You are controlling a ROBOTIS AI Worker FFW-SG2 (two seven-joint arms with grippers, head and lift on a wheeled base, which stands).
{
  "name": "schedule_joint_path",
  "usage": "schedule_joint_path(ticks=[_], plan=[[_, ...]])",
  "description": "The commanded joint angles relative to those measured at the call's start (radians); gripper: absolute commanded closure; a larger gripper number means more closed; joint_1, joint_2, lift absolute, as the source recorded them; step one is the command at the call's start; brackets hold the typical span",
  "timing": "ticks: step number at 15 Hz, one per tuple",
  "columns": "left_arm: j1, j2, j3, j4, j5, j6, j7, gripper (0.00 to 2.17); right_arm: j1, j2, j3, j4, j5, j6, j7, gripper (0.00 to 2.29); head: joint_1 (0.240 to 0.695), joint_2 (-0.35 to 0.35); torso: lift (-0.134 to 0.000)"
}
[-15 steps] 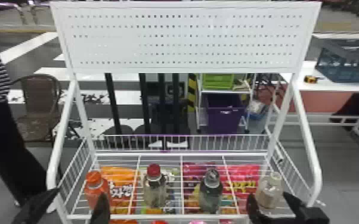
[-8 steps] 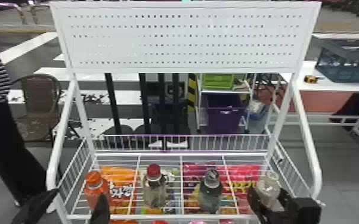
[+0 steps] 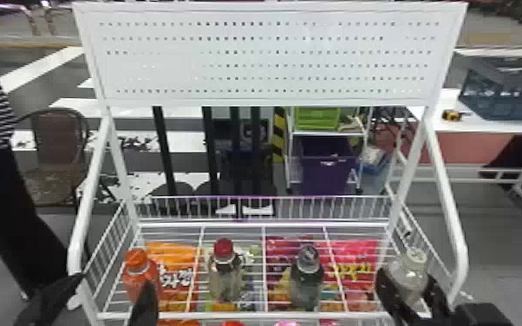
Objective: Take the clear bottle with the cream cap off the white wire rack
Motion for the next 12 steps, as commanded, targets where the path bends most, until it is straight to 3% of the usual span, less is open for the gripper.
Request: schedule_joint_path(ticks=[1, 4, 7, 12], plan=[[0.0, -0.001, 0.02, 0.001, 0.006, -0.008, 0.0, 0.14, 0.112, 0.001, -0.002, -0.175, 0.017, 0.067, 0.002, 1.72, 0.499, 0.0, 0.0], [-0.005, -0.003, 0.035, 0.009, 0.018, -0.017, -0.003, 0.14, 0.241, 0.001, -0.027, -0.37, 0.008, 0.175, 0.018, 1.72, 0.499, 0.0, 0.0], [-0.022, -0.005, 0.035, 0.018, 0.03, -0.014, -0.007, 0.14, 0.372, 0.001, -0.045, -0.497, -0.018, 0.166, 0.02, 1.72, 0.499, 0.0, 0.0], [-0.049, -0.009, 0.035, 0.036, 0.043, -0.011, -0.007, 0.14, 0.527, 0.001, -0.053, -0.526, -0.035, -0.034, 0.02, 1.72, 0.499, 0.0, 0.0]])
